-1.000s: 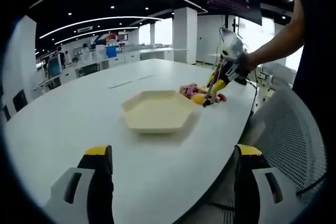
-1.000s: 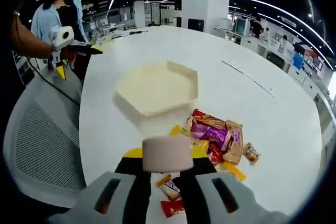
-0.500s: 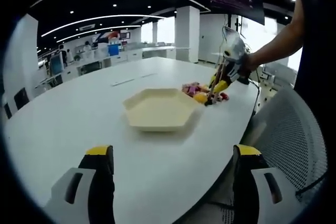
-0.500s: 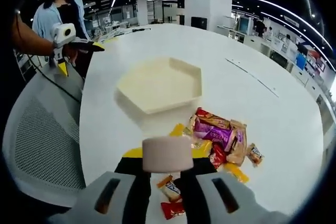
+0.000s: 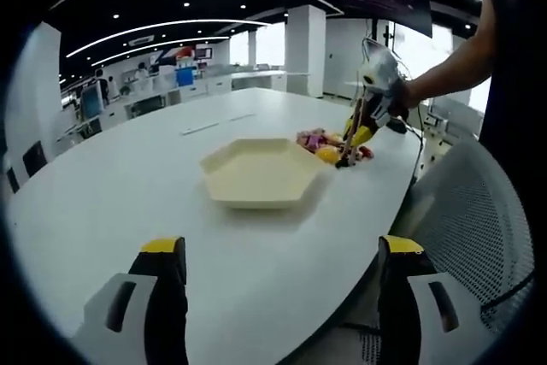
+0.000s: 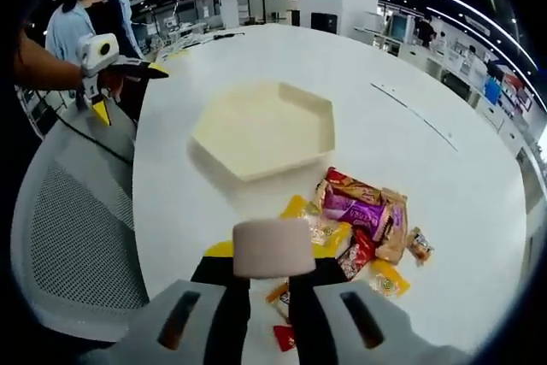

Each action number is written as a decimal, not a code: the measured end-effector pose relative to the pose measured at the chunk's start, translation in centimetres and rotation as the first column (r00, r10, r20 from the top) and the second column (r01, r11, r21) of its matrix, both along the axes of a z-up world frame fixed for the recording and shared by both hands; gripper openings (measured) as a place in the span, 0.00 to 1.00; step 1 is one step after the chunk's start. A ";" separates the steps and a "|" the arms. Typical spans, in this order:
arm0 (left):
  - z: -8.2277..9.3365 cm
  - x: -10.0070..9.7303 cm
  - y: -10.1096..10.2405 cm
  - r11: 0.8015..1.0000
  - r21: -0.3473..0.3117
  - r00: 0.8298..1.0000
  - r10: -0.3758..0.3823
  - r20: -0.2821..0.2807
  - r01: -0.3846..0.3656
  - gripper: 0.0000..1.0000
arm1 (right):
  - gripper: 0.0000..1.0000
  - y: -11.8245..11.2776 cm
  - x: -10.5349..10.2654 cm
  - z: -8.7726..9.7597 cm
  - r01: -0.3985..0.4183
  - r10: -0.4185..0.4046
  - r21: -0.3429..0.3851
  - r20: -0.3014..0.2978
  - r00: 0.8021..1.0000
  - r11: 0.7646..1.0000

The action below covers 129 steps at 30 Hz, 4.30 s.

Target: Place the target food into the container with the food tongs after gripping and lifting it, then release it inside without dropping or visibly crushing the food.

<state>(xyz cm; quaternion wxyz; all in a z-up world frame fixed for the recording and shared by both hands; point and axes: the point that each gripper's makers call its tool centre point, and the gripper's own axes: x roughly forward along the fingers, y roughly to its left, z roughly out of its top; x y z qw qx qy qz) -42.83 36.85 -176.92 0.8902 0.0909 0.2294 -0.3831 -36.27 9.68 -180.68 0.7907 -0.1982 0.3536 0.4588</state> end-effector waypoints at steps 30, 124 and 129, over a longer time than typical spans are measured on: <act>0.4 0.3 0.4 1.000 -0.010 1.000 0.022 0.021 -0.021 0.90 | 0.15 0.6 1.2 7.3 0.030 -0.031 0.029 0.035 0.999 0.999; -0.3 0.7 0.9 0.998 0.040 0.999 0.036 0.032 -0.037 0.96 | 0.16 16.9 9.9 5.7 -0.083 0.084 -0.018 0.068 0.994 0.996; -0.4 0.7 0.9 0.998 0.049 0.999 0.032 0.030 -0.034 0.95 | 0.16 17.2 9.9 4.4 -0.074 0.076 -0.021 0.066 0.995 0.997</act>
